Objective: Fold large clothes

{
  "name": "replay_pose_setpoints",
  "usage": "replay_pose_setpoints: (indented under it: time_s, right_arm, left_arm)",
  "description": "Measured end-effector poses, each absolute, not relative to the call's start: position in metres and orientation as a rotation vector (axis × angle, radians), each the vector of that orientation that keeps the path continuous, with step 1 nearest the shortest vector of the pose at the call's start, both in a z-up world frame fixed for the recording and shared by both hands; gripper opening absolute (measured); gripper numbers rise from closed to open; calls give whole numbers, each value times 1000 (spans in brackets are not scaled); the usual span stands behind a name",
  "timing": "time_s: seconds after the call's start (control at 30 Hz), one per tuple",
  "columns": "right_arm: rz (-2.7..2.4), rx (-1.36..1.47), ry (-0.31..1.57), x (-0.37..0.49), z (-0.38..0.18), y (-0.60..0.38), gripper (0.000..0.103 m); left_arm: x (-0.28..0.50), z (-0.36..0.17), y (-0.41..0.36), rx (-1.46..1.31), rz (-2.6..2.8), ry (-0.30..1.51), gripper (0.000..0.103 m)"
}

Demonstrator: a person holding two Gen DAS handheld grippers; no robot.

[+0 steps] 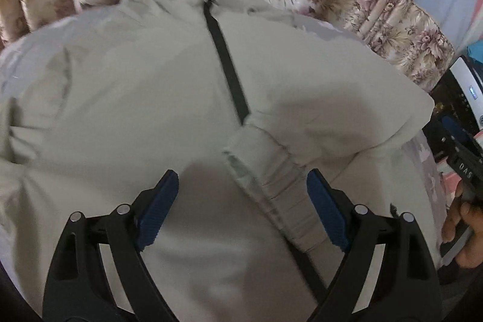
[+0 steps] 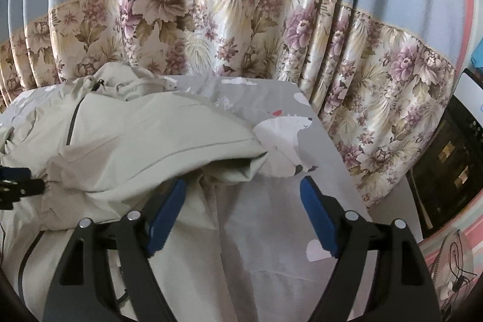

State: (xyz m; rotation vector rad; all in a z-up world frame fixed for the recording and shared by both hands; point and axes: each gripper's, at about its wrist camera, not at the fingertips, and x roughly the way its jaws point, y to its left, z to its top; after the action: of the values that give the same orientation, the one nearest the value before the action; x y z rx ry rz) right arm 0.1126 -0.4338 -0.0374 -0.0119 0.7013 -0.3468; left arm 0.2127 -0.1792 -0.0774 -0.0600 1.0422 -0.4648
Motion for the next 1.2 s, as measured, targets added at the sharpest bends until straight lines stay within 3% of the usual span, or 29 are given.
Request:
replay_pose_setpoints:
  time_s: [0.03, 0.07, 0.1, 0.2, 0.23, 0.43, 0.63, 1.07, 1.13, 1.2]
  right_arm:
    - [-343, -10, 704, 113, -39, -433, 78]
    - [-338, -12, 708, 114, -40, -431, 78]
    - [-337, -14, 709, 114, -40, -430, 78]
    - [-334, -23, 710, 113, -39, -427, 78]
    - [-336, -24, 707, 112, -38, -427, 78]
    - [-358, -38, 682, 108, -23, -433, 78]
    - [-375, -50, 673, 127, -13, -443, 81]
    - [-73, 144, 812, 223, -46, -408, 81]
    - [-56, 163, 825, 237, -52, -405, 80]
    - [-18, 234, 863, 253, -59, -409, 63]
  left_arm:
    - [214, -80, -183, -61, -472, 1043, 77]
    - [215, -84, -188, -58, -477, 1047, 59]
    - [216, -86, -190, -69, -493, 1046, 53]
    - [212, -81, -193, -42, -497, 993, 8]
    - [212, -77, -191, -38, -498, 978, 6]
    - [221, -35, -109, 20, -352, 865, 5]
    - [249, -36, -12, 67, -267, 940, 5]
    - [254, -68, 35, 72, -176, 1003, 7]
    - [256, -69, 34, 76, -177, 1001, 7]
    - [253, -68, 31, 77, -182, 997, 7]
